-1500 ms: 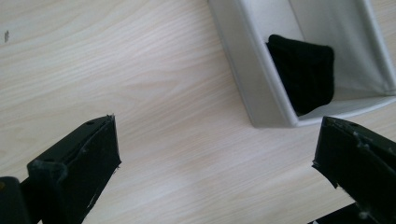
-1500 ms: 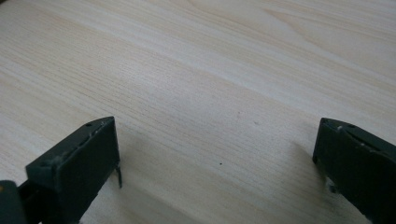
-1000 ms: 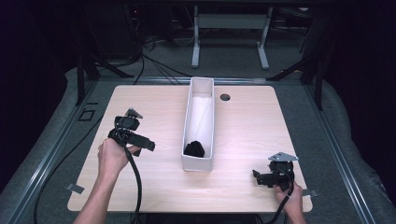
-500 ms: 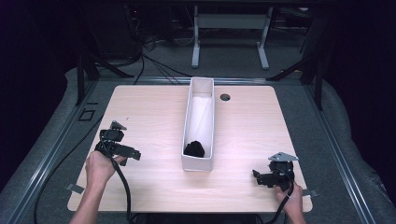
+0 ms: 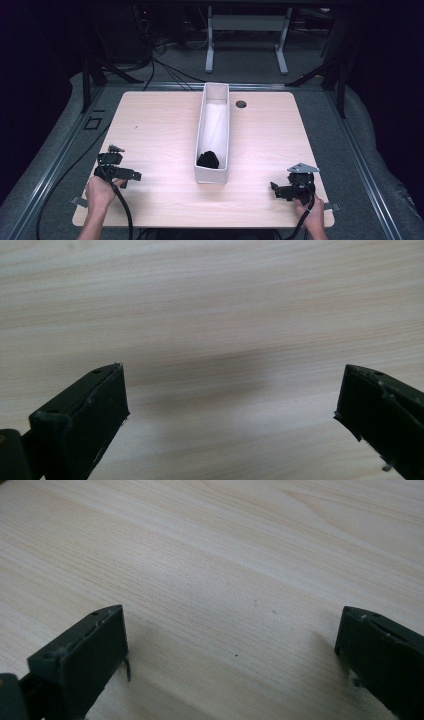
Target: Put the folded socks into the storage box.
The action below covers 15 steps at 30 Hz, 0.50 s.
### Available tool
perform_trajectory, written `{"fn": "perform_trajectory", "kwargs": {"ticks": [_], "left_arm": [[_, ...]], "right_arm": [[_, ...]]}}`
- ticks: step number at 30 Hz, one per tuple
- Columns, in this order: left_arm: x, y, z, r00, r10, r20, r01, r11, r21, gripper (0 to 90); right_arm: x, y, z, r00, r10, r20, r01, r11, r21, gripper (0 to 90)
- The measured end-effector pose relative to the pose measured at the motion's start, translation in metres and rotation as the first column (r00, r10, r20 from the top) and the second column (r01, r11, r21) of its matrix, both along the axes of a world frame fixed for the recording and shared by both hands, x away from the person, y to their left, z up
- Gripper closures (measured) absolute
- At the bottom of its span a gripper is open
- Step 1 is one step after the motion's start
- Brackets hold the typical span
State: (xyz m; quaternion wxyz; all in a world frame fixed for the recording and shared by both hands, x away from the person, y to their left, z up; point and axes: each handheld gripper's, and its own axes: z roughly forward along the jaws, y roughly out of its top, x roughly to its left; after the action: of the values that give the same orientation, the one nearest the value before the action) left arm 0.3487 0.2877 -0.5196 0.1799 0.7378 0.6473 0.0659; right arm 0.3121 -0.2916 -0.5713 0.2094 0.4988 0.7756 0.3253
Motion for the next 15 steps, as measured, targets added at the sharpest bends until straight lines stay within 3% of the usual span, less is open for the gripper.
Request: {"fn": "perform_trajectory", "kwargs": {"ticks": [6,10,12,15], "left_arm": [[-0.002,0.005,-0.013,0.9994,-0.015,0.032,0.015,0.9997,-0.019,0.1],[-0.007,0.01,-0.024,0.9941,-0.015,0.108,0.015,0.9999,-0.004,0.0],[-0.007,0.01,-0.026,0.9928,-0.014,0.119,0.013,0.9999,0.004,0.1],[-0.012,0.012,-0.035,0.981,-0.028,0.192,0.021,0.9989,0.042,0.0]], "right_arm": [[0.0,0.0,0.0,1.0,0.0,0.0,0.0,1.0,0.0,0.0],[0.0,0.0,0.0,1.0,-0.001,0.001,0.001,1.0,-0.001,0.0],[0.0,0.0,0.0,1.0,-0.002,0.0,0.002,1.0,0.0,0.0],[0.0,0.0,0.0,1.0,-0.003,0.0,0.003,1.0,0.0,0.0]]}}
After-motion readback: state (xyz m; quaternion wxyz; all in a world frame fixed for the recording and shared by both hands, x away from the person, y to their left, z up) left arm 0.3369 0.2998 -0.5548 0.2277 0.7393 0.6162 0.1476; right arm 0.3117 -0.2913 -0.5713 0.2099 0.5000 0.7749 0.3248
